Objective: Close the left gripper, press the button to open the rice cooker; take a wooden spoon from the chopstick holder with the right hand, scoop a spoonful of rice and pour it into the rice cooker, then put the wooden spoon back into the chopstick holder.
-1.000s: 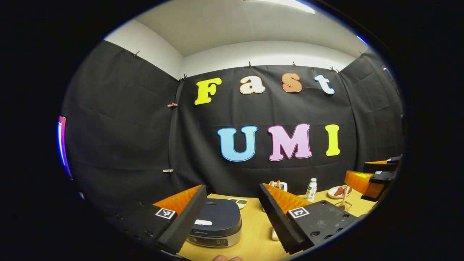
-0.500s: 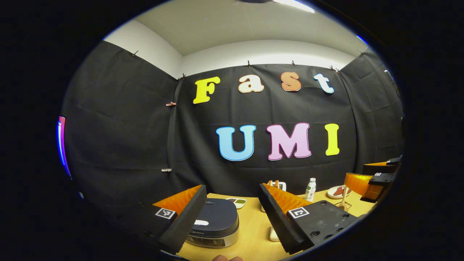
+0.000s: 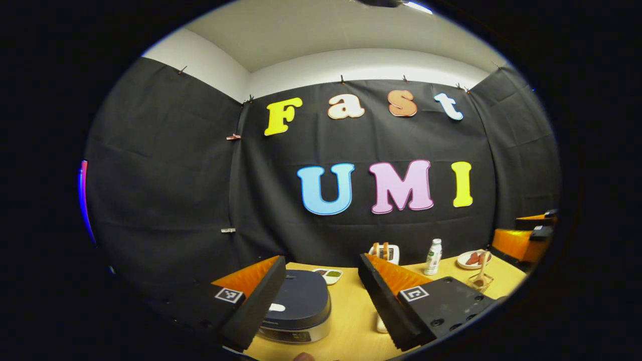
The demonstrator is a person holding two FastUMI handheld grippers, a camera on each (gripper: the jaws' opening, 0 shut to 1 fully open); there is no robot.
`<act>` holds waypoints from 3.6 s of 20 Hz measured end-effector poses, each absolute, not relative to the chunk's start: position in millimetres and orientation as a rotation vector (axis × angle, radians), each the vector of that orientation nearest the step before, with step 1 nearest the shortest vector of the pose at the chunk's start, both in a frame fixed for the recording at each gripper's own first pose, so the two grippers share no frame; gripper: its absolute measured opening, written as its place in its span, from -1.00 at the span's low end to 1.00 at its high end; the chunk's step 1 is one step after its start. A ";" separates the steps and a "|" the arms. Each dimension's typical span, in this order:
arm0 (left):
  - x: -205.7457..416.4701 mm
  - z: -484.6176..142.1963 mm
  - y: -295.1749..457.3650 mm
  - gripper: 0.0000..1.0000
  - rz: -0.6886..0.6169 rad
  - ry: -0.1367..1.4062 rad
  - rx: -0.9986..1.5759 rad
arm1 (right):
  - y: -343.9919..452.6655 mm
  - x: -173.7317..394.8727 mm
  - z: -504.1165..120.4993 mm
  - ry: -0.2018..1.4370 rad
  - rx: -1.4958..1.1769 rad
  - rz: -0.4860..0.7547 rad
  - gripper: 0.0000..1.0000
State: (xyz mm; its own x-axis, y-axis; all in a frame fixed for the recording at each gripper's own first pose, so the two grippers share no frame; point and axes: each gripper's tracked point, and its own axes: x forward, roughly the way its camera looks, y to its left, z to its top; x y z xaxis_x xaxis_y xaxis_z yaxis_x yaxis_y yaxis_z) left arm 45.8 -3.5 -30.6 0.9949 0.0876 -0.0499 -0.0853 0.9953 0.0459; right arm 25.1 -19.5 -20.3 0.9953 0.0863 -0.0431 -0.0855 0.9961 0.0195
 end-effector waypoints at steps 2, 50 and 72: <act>58.9 -41.3 18.5 0.87 0.109 0.071 0.072 | -11.6 26.5 -18.6 0.038 -0.001 0.097 0.79; 95.1 -72.3 53.6 0.81 -0.003 0.206 0.057 | 49.8 26.8 -22.3 0.028 -0.041 0.045 0.80; 54.6 -35.3 17.7 0.93 0.135 0.202 0.064 | -169.9 134.9 -125.0 0.229 -0.021 -0.141 0.80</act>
